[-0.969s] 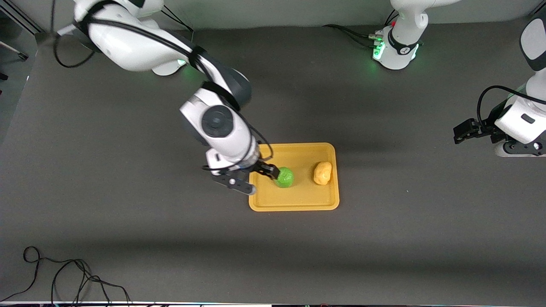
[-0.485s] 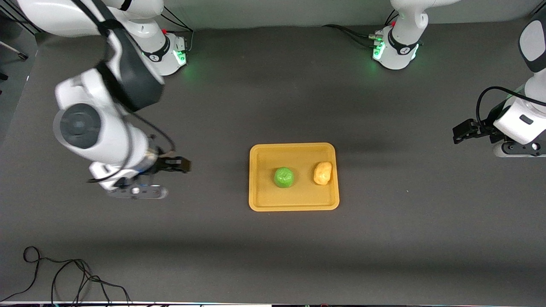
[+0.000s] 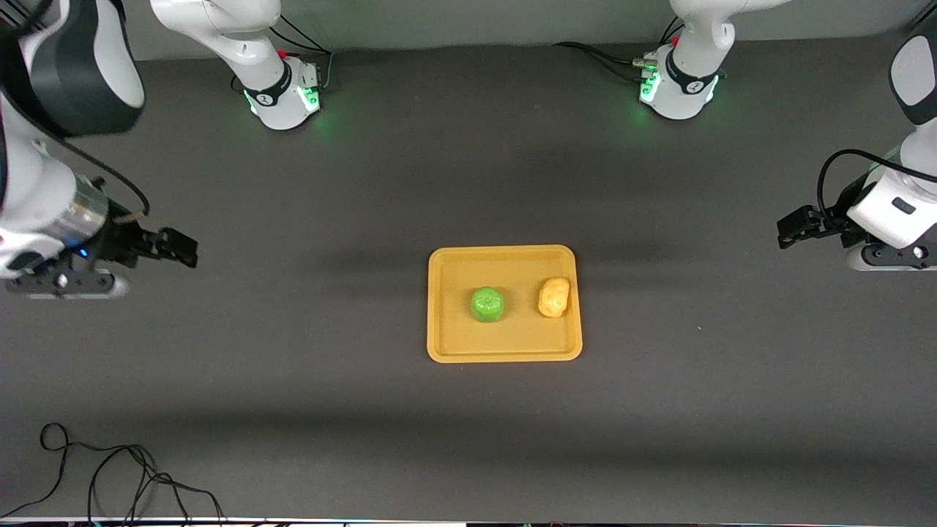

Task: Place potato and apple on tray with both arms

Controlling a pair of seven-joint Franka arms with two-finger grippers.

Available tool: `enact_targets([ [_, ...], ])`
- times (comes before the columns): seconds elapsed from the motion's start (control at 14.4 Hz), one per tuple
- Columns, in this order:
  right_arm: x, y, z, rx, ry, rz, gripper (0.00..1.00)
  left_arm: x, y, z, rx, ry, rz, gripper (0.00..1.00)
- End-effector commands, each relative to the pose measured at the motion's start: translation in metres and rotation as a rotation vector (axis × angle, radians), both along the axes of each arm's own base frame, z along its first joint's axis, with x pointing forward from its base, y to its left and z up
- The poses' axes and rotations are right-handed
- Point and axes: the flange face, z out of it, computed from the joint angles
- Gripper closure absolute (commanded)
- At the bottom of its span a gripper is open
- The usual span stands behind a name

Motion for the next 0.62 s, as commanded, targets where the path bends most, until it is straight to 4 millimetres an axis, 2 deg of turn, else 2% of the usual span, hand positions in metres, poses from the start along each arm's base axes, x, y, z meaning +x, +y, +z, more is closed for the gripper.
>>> enact_targets([
  [0.0, -0.027, -0.017, -0.002, 0.015, -0.02, -0.009, 0.0, -0.004, 0.003, 0.0, 0.001, -0.009, -0.012, 0.0],
  [0.21, -0.027, -0.023, -0.004, 0.024, -0.014, 0.012, 0.0, -0.004, 0.003, -0.001, 0.001, -0.007, -0.012, 0.0],
  [0.55, -0.031, -0.009, 0.002, 0.069, -0.014, 0.023, 0.0, -0.005, 0.002, -0.002, 0.002, -0.006, -0.013, 0.0],
])
